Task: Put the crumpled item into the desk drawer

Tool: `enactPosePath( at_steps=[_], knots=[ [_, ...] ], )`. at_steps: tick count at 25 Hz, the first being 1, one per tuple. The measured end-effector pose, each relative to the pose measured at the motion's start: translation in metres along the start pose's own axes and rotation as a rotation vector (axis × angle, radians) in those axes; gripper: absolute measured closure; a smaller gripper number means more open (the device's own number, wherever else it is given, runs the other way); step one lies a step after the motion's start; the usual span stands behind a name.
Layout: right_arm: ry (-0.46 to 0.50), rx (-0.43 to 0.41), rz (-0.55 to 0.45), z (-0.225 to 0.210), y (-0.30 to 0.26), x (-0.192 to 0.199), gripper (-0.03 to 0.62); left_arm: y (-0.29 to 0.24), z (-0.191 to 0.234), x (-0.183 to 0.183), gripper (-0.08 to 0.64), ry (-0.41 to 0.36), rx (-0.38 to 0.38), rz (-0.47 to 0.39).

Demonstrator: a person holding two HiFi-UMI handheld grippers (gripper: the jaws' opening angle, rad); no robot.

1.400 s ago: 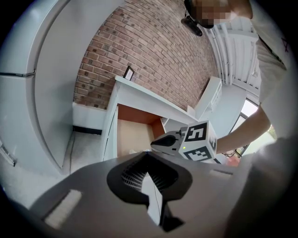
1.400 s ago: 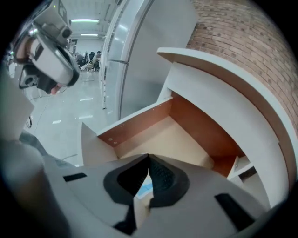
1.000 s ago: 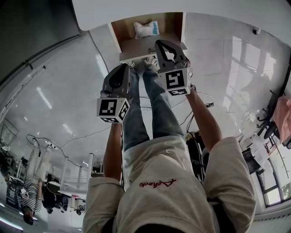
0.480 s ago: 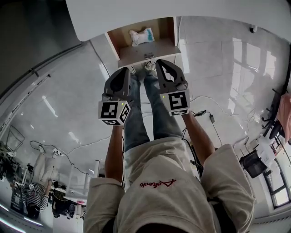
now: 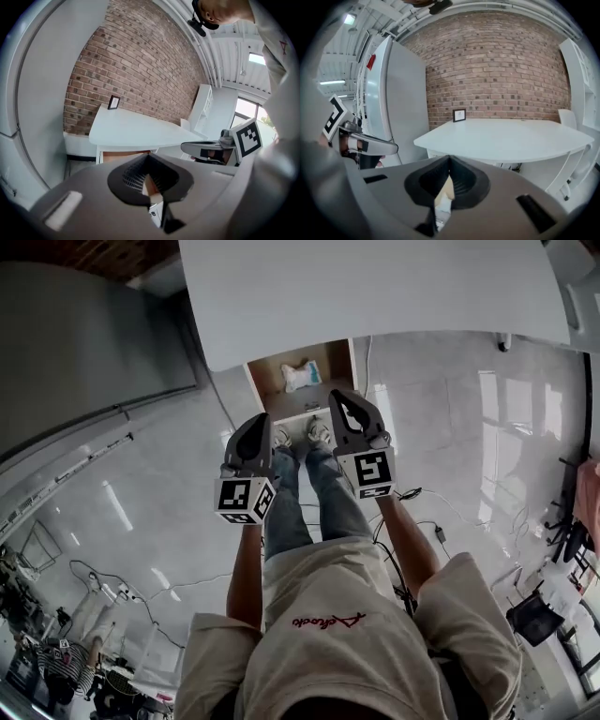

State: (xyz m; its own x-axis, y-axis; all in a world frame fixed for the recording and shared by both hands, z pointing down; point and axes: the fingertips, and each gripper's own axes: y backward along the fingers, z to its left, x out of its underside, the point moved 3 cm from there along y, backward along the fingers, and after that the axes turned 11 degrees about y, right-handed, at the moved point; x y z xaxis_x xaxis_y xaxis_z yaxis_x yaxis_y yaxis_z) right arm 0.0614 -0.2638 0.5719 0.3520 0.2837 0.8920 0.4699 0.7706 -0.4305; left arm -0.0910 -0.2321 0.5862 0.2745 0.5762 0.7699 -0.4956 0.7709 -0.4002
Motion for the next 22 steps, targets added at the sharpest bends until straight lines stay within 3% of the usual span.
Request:
enactPosePath(
  at_steps=[15,22],
  knots=[
    [0.005,0.059,-0.101,-0.037,0.029,-0.097,0.58,0.029,-0.04,-0.124,0.552,-0.117,-0.006,-0.181],
    [0.01,0.071,-0.12,-0.048,0.056,-0.135,0.58,0.059,-0.059,-0.157,0.552,-0.15,-0.031,-0.207]
  ],
)
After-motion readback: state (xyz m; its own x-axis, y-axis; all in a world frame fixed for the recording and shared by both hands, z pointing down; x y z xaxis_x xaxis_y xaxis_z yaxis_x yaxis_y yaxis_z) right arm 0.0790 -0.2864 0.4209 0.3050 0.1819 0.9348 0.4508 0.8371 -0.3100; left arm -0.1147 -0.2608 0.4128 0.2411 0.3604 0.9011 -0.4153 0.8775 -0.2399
